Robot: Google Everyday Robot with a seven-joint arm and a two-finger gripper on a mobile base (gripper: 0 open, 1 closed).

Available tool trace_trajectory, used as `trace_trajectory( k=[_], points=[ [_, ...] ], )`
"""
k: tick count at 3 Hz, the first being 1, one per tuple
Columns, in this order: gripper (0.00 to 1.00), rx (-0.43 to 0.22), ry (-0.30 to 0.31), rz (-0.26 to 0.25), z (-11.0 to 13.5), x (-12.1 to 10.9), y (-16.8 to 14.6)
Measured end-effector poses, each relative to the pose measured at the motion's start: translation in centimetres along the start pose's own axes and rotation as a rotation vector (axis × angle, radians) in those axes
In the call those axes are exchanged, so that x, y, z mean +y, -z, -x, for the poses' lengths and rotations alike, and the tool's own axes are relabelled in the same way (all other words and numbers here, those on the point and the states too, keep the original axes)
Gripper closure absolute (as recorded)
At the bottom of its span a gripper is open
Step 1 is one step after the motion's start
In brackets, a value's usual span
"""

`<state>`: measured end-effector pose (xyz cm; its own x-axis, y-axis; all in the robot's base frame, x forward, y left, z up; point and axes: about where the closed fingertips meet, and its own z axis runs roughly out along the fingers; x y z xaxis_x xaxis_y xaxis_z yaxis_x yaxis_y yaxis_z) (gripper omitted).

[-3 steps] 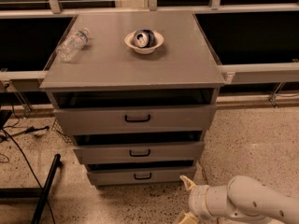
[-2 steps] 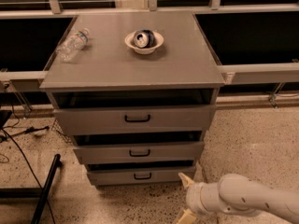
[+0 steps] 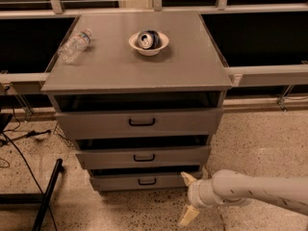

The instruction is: Open bottom drawer

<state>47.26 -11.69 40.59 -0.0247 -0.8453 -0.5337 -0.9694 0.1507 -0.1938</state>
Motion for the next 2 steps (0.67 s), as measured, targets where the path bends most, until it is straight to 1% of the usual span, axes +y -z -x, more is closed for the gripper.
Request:
trace_trajectory(
  k=[1,2],
  points=[
    [0.00,0.023,0.020,0.005,-1.1,-1.1,-1.6],
    [0.00,-0.034,-0.025,0.000,-5.6,-3.2,-6.1]
  ],
)
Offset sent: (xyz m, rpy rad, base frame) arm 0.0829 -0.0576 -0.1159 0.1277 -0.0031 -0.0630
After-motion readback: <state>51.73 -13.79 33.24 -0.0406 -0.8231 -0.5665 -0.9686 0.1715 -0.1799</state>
